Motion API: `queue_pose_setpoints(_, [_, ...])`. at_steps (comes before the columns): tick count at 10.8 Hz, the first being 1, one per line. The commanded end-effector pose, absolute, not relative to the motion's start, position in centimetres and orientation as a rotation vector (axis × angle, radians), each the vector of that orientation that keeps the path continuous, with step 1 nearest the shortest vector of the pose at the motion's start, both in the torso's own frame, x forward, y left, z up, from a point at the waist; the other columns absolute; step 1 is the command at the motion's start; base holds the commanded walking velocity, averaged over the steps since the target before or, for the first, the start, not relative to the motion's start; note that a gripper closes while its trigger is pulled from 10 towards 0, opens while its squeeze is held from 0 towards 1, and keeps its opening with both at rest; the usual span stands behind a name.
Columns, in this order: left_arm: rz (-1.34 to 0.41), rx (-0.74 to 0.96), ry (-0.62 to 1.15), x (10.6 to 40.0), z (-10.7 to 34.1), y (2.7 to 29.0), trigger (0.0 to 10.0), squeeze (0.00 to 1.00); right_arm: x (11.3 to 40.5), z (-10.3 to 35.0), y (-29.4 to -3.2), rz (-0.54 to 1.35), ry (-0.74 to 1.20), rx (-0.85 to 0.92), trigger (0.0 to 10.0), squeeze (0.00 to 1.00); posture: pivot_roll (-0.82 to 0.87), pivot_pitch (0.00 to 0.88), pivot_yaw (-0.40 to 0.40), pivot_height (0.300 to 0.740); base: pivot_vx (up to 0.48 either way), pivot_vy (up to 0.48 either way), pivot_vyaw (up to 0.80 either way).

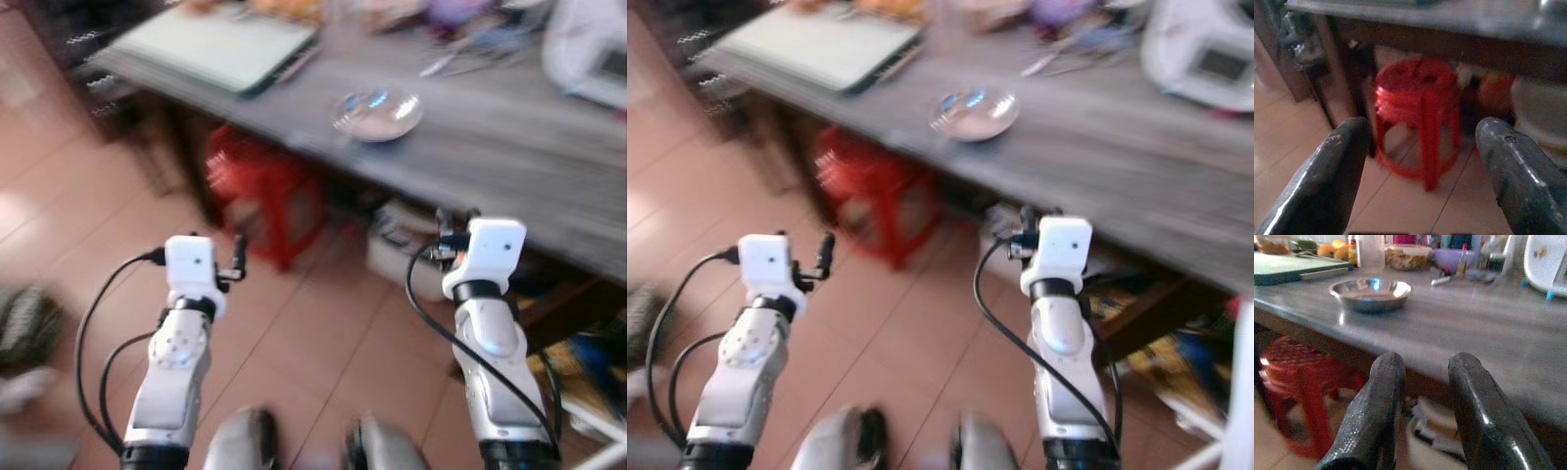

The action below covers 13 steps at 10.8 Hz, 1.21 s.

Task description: Setting the table

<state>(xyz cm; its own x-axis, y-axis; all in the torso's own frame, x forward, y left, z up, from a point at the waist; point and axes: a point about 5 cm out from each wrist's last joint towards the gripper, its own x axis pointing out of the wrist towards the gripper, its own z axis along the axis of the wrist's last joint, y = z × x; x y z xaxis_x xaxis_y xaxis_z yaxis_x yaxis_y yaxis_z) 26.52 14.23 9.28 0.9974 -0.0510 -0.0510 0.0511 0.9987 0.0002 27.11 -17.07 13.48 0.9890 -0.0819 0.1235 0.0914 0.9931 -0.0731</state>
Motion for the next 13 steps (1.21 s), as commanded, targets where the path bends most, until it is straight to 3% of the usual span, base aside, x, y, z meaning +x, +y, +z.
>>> queue_pose_setpoints(1, [-0.067,0.007,0.050,26.58,9.31,13.84,10.0,0.00,26.88,13.61,-17.50,-0.097,-0.119,-0.046,10.0,0.00,-0.09,0.129,0.045,0.740,-0.259,0.000,0.00])
queue_pose_setpoints(5, [-0.072,0.004,0.050,26.56,9.21,13.53,10.0,0.00,27.19,13.62,-17.69,-0.099,-0.106,-0.036,10.0,0.00,-0.09,0.132,0.040,0.740,-0.252,0.000,-0.77])
queue_pose_setpoints(12, [-0.080,0.006,0.053,26.09,9.05,13.44,10.0,0.00,27.09,13.54,-17.50,-0.088,-0.101,-0.040,10.0,0.00,-0.09,0.146,0.037,0.740,0.000,0.000,-0.77])
queue_pose_setpoints(13, [-0.087,0.001,0.045,26.13,9.23,13.40,10.0,0.00,27.15,13.76,-17.31,-0.079,-0.116,-0.062,10.0,0.00,-0.09,0.146,0.039,0.740,0.000,0.000,0.00])
